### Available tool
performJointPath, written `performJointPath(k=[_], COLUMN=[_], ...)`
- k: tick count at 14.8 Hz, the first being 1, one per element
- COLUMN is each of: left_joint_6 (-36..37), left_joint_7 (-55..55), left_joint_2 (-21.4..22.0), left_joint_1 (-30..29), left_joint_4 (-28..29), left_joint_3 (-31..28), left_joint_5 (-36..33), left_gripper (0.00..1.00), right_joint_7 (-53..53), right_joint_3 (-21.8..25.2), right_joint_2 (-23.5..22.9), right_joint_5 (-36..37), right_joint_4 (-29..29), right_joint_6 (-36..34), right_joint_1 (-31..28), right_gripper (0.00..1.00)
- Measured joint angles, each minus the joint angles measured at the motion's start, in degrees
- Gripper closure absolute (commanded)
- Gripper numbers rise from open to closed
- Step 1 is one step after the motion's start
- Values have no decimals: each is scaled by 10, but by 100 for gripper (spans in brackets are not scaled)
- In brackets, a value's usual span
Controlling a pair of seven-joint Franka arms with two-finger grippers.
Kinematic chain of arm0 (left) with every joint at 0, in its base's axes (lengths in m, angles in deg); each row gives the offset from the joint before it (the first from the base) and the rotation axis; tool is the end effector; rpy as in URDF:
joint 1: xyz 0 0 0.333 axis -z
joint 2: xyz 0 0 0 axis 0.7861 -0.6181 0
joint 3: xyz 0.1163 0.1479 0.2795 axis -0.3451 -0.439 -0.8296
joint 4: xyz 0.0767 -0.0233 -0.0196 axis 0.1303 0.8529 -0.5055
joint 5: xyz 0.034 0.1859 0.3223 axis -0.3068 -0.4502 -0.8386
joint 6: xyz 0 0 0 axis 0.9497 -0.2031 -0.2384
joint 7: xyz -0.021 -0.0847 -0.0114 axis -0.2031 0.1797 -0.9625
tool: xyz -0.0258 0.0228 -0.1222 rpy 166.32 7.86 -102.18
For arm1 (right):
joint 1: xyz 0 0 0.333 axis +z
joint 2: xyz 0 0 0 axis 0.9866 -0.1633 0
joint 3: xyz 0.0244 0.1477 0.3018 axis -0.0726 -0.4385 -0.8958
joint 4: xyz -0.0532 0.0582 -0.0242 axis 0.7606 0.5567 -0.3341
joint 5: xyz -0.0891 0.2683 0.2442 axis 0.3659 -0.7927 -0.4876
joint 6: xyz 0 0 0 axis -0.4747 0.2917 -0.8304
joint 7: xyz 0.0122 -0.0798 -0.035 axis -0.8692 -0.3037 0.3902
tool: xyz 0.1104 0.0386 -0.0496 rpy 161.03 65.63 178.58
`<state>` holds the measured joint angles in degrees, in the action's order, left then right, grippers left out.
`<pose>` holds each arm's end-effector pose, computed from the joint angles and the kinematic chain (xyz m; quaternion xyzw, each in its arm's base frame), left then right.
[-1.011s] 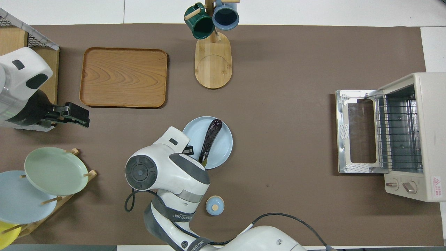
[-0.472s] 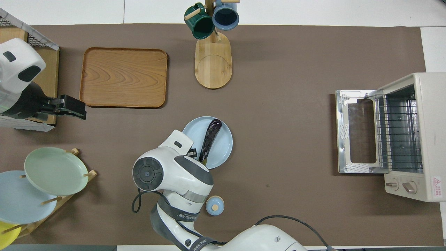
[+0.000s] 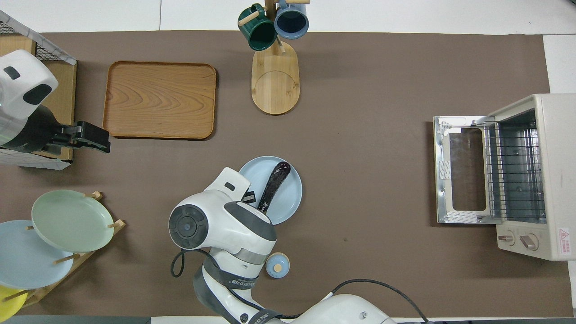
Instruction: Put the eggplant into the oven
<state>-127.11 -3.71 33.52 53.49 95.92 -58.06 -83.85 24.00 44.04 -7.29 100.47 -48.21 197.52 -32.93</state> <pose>0.5248 -0.0826 0.5924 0.9986 -0.0256 -0.0442 0.0133 0.4442 0.5370 0.3164 0.9917 0.0947 0.0708 0.0511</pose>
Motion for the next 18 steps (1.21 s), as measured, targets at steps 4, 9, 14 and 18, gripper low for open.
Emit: performJointPath(k=[4, 9, 14, 18], left_joint_6=[17, 23, 23, 23], left_joint_7=[0, 0, 0, 0], left_joint_2=[4, 4, 8, 11], left_joint_1=[0, 0, 0, 0], left_joint_4=[-13, -14, -14, -14], left_joint_3=[0, 0, 0, -1], left_joint_5=[0, 0, 0, 0], left_gripper=[0, 0, 0, 0], right_joint_7=[-1, 56, 180, 252], right_joint_3=[9, 13, 15, 14], right_joint_2=[36, 114, 207, 251], right_joint_5=[19, 25, 25, 25], right_joint_4=[7, -42, -168, -224], right_joint_6=[-100, -144, -143, -142], right_joint_1=[-20, -136, -291, -371], right_gripper=[100, 100, 100, 100])
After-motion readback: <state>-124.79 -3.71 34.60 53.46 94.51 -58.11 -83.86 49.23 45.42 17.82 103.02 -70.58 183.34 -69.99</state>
